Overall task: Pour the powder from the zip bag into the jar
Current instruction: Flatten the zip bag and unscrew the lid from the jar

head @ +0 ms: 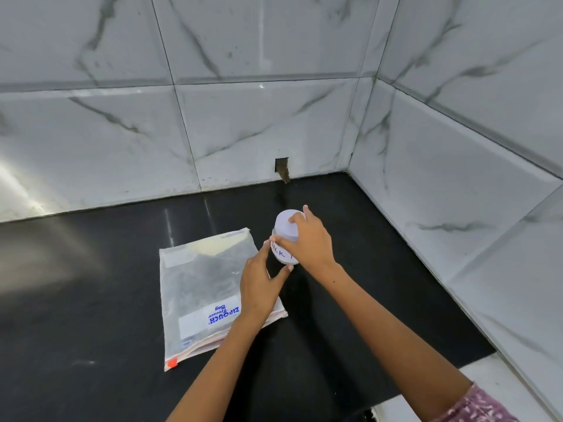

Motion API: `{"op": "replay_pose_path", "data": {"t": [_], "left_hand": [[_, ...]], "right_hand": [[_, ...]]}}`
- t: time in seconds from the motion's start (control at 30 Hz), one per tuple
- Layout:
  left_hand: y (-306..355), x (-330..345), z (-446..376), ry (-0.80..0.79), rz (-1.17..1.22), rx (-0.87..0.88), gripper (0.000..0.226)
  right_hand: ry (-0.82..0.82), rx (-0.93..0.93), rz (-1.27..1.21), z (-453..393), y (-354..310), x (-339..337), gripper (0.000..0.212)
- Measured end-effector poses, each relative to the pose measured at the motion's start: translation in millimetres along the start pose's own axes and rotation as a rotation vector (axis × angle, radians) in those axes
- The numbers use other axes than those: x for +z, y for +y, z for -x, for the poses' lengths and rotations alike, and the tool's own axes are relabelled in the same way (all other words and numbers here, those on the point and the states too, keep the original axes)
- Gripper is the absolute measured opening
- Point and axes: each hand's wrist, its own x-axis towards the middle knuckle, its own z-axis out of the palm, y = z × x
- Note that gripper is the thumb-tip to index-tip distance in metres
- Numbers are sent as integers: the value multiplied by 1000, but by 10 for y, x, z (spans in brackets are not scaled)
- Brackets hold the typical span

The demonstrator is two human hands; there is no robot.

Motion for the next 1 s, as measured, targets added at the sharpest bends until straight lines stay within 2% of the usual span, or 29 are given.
{"op": "replay_pose_path", "data": {"t": [0.1, 0.17, 0.33, 0.5, 0.67, 0.8, 1.0], "left_hand": [[9, 63, -58, -16, -3, -8, 71], [39, 88, -64, -29, 12, 5, 72], [91, 185, 10, 43, 75, 5, 71], [119, 290, 67, 2, 110, -17, 70], [137, 327, -4, 108, 97, -12, 66], [117, 333, -30, 149, 141, -21, 67], [85, 325, -111, 127, 121, 7, 68]], "right_hand": [[83, -43, -49, -60, 41, -63, 46], [69, -64, -24, -48, 49, -133, 44], [26, -73, 38, 162, 119, -275, 43], [32, -55, 90, 364, 121, -304, 45], [61, -45, 56, 436, 161, -317, 48], [91, -100, -34, 429, 211, -335, 45], [-19, -250, -117, 348, 320, -407, 46]]}}
